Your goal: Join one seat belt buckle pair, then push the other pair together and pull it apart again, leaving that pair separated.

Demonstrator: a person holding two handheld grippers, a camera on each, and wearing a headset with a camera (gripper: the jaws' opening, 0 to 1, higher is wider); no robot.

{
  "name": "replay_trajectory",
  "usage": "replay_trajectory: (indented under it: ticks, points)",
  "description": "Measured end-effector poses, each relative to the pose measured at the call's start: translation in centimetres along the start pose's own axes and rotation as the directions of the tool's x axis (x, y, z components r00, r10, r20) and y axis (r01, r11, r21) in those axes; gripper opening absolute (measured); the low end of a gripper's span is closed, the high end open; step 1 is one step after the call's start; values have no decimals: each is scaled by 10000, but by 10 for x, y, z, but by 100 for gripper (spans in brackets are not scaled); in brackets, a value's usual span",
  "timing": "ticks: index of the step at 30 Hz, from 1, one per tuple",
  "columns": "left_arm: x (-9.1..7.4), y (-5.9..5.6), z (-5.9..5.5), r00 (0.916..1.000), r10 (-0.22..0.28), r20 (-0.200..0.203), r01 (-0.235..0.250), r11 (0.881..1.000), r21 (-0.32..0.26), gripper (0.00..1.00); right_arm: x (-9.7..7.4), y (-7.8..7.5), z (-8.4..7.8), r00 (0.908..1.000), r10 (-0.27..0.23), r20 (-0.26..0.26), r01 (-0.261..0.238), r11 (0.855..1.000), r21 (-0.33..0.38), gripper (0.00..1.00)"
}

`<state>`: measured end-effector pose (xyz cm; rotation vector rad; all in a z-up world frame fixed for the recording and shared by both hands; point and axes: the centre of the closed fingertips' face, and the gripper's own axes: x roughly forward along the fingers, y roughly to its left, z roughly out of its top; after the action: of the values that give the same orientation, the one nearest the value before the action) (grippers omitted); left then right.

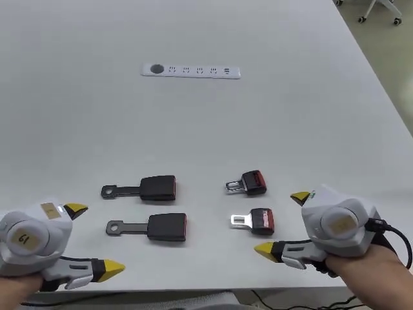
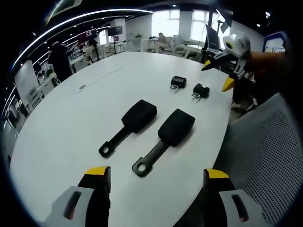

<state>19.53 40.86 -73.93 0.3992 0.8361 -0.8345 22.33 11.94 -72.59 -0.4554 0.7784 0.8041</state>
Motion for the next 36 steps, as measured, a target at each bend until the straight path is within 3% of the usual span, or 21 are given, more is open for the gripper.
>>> replay_trajectory:
  ticks: [2,9,15,19,26,30,36]
  points:
    - [4,-9,6,10000,-72,-38,73,9997,253,80,2,1,0,9999,115,-40,-116,9995,-279,71]
    - [12,-13,15,9982,-519,-316,552,9917,1157,70,6,8,2,9979,618,-203,-634,9937,-922,61]
    - [19,-13,21,9966,-675,-478,747,9828,1690,69,11,13,-3,9914,1164,-605,-1245,9804,-1526,48]
    - [24,-14,24,9947,-794,-648,914,9734,2099,68,18,10,-8,9898,1151,-835,-1288,9745,-1835,47]
    - [38,-17,26,9871,-1141,-1124,1429,9442,2967,60,23,8,-6,9863,1265,-1062,-1470,9653,-2156,44]
    - [46,-17,22,9813,-1300,-1417,1688,9352,3113,57,25,9,-10,9802,1418,-1384,-1724,9546,-2428,39]
    - [53,-21,30,9797,-1337,-1495,1778,9239,3388,57,28,0,-13,9802,1303,-1489,-1667,9493,-2665,38]
